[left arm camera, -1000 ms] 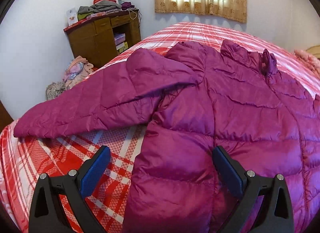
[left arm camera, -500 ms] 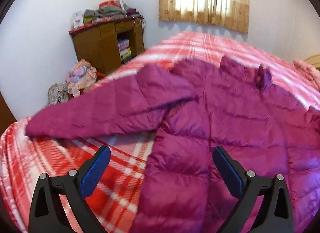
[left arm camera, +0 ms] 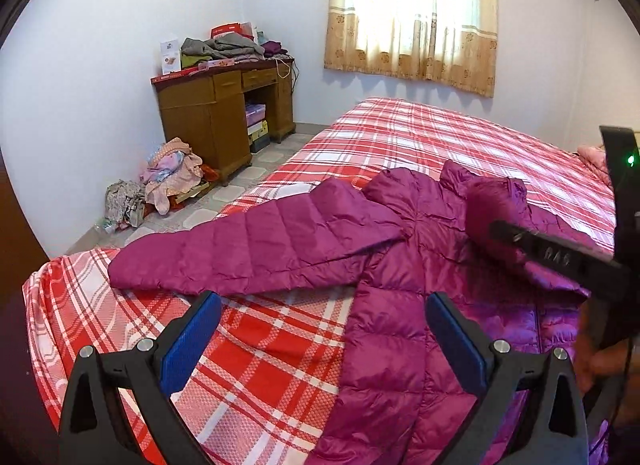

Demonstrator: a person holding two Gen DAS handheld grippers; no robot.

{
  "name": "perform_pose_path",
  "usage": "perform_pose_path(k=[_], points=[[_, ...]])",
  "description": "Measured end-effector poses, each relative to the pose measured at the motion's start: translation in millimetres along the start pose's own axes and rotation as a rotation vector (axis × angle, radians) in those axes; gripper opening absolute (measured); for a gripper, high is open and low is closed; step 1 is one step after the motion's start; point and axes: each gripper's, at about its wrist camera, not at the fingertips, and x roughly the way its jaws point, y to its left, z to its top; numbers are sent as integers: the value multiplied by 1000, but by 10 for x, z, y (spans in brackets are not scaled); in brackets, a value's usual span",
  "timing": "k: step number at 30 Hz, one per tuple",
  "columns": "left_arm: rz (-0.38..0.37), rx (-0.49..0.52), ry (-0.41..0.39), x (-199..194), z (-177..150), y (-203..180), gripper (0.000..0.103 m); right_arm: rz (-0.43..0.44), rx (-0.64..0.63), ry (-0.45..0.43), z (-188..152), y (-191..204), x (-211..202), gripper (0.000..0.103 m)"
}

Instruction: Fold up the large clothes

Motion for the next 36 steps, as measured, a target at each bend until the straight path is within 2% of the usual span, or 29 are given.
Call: perform_pose_path(k=[2,3,4,6,7,8,10,11,13,15,19,21,23,26,29,36], points=[[-6,1,15,56,-3,-23,102,46,10,32,-48,10,7,46],[-12,4,24,91,-5,-49,102,63,21,31,-54,42,-34,62],[-15,9,30,119,-5,-78,102,78,29,15,-39,41,-83,68],[-20,29,33,156,4,-163,102,85,20,-50,-33,-55,-348,67],[-20,42,31,175,15,-214,102,56,6,-65,-29,-104,-451,60],[-17,51,30,191,28,-261,102,19,-9,-75,-22,-160,-546,41],[-29,67,28,243,97,-405,102,-58,-32,-65,25,-314,-626,24],[-40,76,24,267,140,-484,102,-137,-37,-53,13,-477,-681,24],[-32,100,10,333,242,-669,102,-239,-16,-53,-14,-720,-727,24],[-17,112,-6,433,335,-842,102,-331,93,-49,-93,-1135,-776,26],[15,111,23,775,440,-1158,102,-405,230,-35,-218,-1605,-783,26],[41,115,46,960,419,-1284,102,-394,290,-9,-333,-1777,-754,26],[93,128,73,1132,360,-1342,102,-338,349,26,-466,-1891,-688,26],[161,153,121,1378,217,-1363,102,-328,328,40,-611,-1843,-549,26],[174,158,138,1511,60,-1345,102,-321,326,25,-633,-1827,-577,26],[220,206,148,1608,2,-1432,102,-293,354,2,-663,-1899,-564,26]])
